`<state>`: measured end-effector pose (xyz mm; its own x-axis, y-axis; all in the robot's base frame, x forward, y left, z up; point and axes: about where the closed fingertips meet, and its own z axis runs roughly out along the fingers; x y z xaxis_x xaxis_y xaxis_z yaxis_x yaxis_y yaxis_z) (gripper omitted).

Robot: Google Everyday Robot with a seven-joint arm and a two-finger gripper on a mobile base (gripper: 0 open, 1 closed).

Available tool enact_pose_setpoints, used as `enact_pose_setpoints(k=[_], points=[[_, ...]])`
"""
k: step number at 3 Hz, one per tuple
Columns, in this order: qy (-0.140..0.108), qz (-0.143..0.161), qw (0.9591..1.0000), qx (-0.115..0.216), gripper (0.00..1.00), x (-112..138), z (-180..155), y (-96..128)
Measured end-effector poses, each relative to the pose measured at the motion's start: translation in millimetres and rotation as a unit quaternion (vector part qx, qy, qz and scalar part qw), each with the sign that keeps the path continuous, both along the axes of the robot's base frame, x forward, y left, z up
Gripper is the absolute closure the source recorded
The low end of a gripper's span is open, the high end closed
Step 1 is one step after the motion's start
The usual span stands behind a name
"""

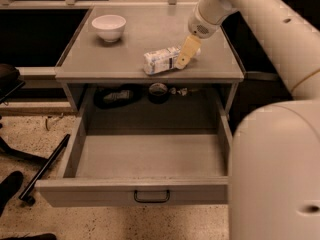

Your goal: Place blue plastic bottle into top drawer

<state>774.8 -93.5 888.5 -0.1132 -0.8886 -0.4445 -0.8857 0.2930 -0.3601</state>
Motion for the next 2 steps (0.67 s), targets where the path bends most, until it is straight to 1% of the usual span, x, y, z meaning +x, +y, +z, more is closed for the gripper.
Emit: enact_pose_setpoints(k=[1, 2], points=[[0.032, 0.019, 0.9993, 0.001, 0.00, 16, -35, 11], [0.055, 0.051, 0.9971, -0.017, 0.19, 16, -44, 26]])
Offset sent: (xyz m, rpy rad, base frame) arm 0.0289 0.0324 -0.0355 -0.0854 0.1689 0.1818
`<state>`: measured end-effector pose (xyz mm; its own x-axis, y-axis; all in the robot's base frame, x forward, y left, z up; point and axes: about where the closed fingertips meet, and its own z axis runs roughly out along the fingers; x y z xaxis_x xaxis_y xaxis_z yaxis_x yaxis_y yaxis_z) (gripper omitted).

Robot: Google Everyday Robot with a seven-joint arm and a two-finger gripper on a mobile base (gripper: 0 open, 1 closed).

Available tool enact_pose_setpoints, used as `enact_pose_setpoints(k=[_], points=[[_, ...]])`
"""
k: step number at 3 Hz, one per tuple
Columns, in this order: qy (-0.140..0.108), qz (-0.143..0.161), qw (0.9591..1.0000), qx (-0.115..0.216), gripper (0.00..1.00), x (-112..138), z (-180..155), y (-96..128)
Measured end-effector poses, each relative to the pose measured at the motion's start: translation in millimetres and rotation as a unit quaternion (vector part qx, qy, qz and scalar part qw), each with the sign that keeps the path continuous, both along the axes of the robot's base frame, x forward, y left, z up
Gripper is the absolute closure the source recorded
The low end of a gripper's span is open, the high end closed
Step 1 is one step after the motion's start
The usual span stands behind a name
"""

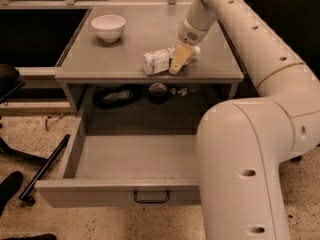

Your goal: Place blue plastic bottle into top drawer

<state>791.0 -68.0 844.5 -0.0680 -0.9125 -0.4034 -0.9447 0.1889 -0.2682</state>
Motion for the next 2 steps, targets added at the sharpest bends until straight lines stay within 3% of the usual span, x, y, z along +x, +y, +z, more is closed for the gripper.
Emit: enact_pose_setpoints(k=[2], points=[[0.002, 0.001, 1.0000, 0.002, 0.64, -3.1, -0.4, 0.0]])
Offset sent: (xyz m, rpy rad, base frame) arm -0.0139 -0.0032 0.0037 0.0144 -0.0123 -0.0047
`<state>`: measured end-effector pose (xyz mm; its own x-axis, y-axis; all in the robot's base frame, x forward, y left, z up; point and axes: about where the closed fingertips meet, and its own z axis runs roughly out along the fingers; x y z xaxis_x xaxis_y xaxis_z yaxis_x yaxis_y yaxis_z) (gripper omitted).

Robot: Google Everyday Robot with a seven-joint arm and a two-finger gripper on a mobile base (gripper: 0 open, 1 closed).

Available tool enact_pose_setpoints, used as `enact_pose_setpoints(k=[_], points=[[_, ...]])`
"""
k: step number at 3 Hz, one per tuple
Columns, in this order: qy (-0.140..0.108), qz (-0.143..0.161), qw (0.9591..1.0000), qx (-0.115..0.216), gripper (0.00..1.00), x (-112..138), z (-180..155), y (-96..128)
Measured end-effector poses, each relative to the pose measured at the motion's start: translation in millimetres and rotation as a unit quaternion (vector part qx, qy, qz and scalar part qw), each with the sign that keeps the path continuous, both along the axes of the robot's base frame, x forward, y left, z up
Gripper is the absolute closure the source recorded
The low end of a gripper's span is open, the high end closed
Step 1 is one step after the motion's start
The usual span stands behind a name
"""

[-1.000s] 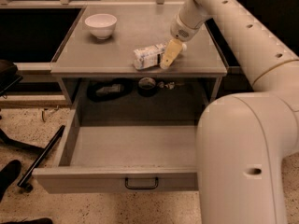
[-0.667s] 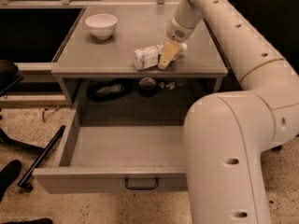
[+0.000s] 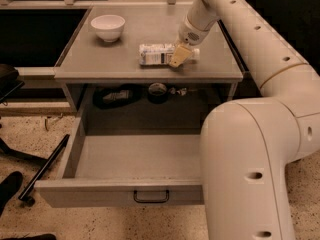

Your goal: Place blue plastic bottle into top drawer

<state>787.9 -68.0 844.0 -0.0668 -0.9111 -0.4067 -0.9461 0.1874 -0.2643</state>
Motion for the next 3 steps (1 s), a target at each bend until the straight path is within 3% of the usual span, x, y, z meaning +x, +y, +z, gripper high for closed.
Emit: enact_pose_setpoints(k=[1, 2, 3], points=[[-0.054, -0.019, 0.9983, 0.008, 0.88, -12, 34, -30], [-0.146, -0.031, 0.9872, 0.056, 1.00, -60, 115, -52], [-0.199, -0.013, 0.9709, 0.132, 1.00, -121, 166, -29]])
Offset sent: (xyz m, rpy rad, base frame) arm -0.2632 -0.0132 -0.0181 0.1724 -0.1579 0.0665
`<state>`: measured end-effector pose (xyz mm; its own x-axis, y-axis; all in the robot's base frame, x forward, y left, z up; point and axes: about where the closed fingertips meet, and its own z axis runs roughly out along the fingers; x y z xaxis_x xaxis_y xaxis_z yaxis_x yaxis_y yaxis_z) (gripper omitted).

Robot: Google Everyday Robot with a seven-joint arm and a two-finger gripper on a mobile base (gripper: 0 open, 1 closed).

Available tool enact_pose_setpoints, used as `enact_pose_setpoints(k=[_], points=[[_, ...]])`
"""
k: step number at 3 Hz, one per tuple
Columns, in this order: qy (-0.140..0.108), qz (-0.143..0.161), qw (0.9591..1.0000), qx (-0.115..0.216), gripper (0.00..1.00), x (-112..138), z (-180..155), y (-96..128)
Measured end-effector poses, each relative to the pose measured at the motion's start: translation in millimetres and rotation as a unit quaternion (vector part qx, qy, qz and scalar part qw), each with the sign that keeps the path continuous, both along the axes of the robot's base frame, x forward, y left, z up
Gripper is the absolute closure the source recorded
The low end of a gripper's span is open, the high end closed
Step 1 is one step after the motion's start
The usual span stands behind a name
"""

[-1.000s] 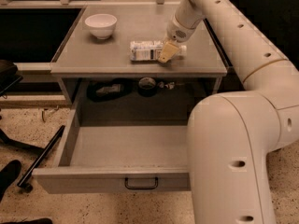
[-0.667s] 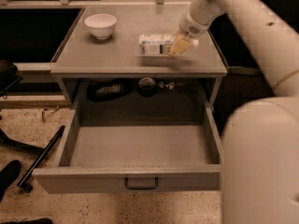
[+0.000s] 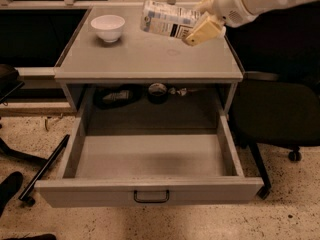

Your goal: Place blue plastic bottle into top drawer

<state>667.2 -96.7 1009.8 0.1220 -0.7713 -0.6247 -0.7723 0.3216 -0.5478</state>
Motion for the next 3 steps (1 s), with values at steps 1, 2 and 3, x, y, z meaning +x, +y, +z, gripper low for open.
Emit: enact_pose_setpoints(k=[1, 2, 3], points=[[0.057, 0.041, 0.9970, 0.032, 1.00, -37, -71, 31], [0.094, 0.053, 0.9940, 0.019, 1.00, -52, -113, 42], [0.097, 0.046, 0.9940, 0.021, 1.00, -47, -120, 44]])
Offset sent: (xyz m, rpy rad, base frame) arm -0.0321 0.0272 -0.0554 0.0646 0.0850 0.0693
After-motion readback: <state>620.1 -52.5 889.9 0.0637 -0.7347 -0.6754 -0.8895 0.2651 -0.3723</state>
